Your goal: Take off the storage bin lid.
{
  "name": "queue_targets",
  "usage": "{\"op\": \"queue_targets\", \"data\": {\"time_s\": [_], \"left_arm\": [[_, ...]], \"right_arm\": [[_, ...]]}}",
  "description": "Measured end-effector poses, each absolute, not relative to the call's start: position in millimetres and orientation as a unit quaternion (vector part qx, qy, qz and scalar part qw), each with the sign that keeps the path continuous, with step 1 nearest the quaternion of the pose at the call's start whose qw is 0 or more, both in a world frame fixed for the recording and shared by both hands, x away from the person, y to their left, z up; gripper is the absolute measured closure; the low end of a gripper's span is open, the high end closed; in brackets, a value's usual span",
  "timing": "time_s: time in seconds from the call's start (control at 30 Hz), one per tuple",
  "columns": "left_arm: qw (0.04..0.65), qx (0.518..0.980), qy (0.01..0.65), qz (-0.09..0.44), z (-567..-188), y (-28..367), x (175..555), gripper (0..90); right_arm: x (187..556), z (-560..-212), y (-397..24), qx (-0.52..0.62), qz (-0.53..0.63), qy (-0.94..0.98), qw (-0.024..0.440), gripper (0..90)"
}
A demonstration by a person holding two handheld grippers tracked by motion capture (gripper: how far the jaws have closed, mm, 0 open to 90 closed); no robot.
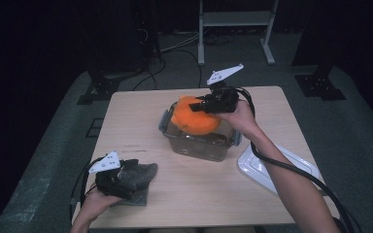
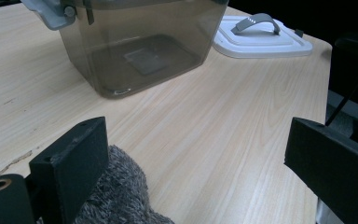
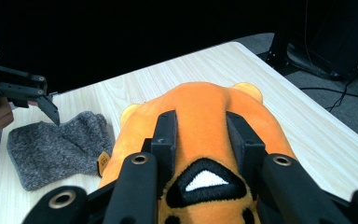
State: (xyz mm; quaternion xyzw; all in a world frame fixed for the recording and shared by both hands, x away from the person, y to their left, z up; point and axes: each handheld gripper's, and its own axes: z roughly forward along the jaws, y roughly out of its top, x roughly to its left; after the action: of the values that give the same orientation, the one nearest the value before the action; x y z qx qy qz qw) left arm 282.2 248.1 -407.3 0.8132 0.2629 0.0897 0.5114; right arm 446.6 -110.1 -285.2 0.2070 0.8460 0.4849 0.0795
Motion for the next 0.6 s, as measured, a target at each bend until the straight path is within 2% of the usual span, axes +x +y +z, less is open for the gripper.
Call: {"op": "queue_targets", "data": {"time_s": [0.6], "left_arm": [[0.514,0.811,0.264,0.089,-406.9,249.0,281.5,5.7]], "right_arm": [[460.9,-310.2,-110.1,0.224,0.471,0.851,0.068,66.9]]}}
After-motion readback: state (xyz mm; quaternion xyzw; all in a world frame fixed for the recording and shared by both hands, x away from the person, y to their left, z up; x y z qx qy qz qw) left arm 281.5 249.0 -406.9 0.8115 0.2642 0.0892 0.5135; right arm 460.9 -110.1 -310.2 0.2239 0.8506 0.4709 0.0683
